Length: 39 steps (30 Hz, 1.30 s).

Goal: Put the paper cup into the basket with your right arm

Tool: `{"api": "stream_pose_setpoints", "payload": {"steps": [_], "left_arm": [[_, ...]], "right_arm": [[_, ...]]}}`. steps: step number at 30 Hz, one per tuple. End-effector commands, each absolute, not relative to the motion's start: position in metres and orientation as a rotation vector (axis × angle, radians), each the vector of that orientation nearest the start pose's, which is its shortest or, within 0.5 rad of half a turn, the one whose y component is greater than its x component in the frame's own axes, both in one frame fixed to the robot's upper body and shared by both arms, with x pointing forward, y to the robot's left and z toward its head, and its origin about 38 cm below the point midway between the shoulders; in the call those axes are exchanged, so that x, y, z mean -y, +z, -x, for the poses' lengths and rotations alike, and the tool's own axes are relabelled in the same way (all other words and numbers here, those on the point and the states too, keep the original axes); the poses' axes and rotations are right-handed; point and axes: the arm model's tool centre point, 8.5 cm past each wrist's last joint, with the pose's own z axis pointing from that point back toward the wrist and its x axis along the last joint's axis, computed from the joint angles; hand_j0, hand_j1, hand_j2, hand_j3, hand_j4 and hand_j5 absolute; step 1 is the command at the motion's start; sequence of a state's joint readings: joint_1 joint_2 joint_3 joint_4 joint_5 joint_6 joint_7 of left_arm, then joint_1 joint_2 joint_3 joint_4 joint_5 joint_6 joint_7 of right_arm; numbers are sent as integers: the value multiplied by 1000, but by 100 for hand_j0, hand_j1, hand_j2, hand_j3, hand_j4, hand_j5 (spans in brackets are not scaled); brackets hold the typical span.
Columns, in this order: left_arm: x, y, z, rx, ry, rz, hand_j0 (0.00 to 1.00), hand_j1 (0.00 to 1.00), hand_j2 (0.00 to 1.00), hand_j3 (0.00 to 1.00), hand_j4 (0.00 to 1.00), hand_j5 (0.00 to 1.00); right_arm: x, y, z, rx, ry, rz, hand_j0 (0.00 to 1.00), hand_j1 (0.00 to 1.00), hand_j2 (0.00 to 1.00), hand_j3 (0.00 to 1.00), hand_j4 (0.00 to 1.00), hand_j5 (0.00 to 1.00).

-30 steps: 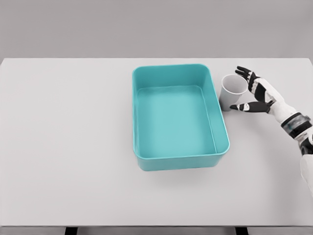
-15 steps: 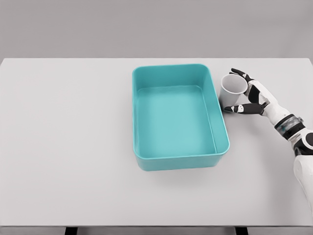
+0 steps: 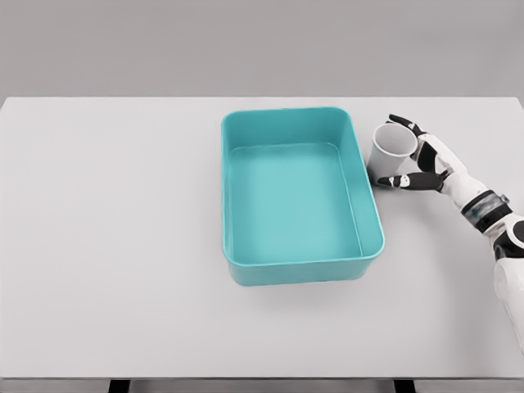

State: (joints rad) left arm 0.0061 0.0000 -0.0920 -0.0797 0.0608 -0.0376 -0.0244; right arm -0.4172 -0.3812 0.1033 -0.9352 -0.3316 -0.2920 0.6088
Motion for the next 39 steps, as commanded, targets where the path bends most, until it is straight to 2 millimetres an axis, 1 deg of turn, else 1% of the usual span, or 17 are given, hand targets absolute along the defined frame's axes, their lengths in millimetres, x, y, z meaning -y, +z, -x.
{"api": "stream_pose_setpoints", "payload": {"steps": [1, 3, 4, 5, 6, 7, 8, 9, 11, 12, 20, 24, 32, 33, 35, 36, 39], "left_arm": [[-267, -263, -28, 108, -37, -56, 100, 100, 100, 100, 100, 100], [-267, -263, -28, 110, -37, -56, 100, 100, 100, 100, 100, 100], [-267, -263, -28, 110, -37, -56, 100, 100, 100, 100, 100, 100], [-267, -263, -28, 110, -37, -56, 100, 100, 100, 100, 100, 100], [-267, -263, -28, 110, -37, -56, 100, 100, 100, 100, 100, 100], [-267, -263, -28, 110, -37, -56, 100, 100, 100, 100, 100, 100], [-267, -263, -28, 110, -37, -56, 100, 100, 100, 100, 100, 100], [-267, -263, -29, 110, -38, -56, 100, 100, 100, 100, 100, 100], [-267, -263, -28, 110, -37, -56, 100, 100, 100, 100, 100, 100], [-267, -263, -28, 108, -37, -56, 100, 100, 100, 100, 100, 100], [-267, -263, -28, 110, -37, -56, 100, 100, 100, 100, 100, 100], [-267, -263, -28, 108, -37, -56, 100, 100, 100, 100, 100, 100], [-267, -263, -28, 110, -37, -56, 100, 100, 100, 100, 100, 100], [-267, -263, -28, 110, -38, -56, 100, 100, 100, 100, 100, 100], [-267, -263, -28, 108, -38, -56, 100, 100, 100, 100, 100, 100], [-267, -263, -28, 110, -37, -56, 100, 100, 100, 100, 100, 100], [-267, -263, -28, 108, -37, -56, 100, 100, 100, 100, 100, 100]], "right_arm": [[356, 80, -456, 1551, 538, -231, 99, 99, 99, 99, 99, 99], [355, 80, -456, 1551, 539, -232, 91, 91, 91, 91, 91, 91], [355, 80, -456, 1551, 539, -232, 90, 90, 90, 90, 90, 90], [355, 80, -456, 1551, 539, -232, 82, 82, 82, 82, 82, 82], [355, 80, -456, 1551, 539, -232, 81, 81, 81, 81, 81, 81], [355, 80, -456, 1551, 539, -232, 75, 75, 75, 75, 75, 75], [355, 80, -456, 1551, 541, -232, 74, 74, 74, 74, 74, 74], [355, 80, -455, 1552, 541, -230, 68, 68, 68, 68, 68, 68], [354, 81, -456, 1554, 543, -232, 67, 67, 67, 67, 67, 67], [354, 81, -456, 1555, 545, -231, 64, 64, 64, 64, 64, 64], [358, 86, -456, 1559, 552, -221, 61, 61, 61, 61, 61, 61], [359, 93, -457, 1569, 556, -218, 57, 57, 57, 57, 57, 57], [360, 94, -457, 1571, 558, -215, 52, 52, 52, 52, 52, 52], [360, 96, -458, 1578, 561, -212, 52, 52, 52, 52, 52, 52], [370, 112, -457, 1600, 599, -179, 50, 50, 50, 50, 50, 50], [370, 118, -457, 1611, 613, -175, 50, 50, 50, 50, 50, 50], [374, 126, -457, 1625, 629, -160, 49, 49, 49, 49, 49, 49]]}}
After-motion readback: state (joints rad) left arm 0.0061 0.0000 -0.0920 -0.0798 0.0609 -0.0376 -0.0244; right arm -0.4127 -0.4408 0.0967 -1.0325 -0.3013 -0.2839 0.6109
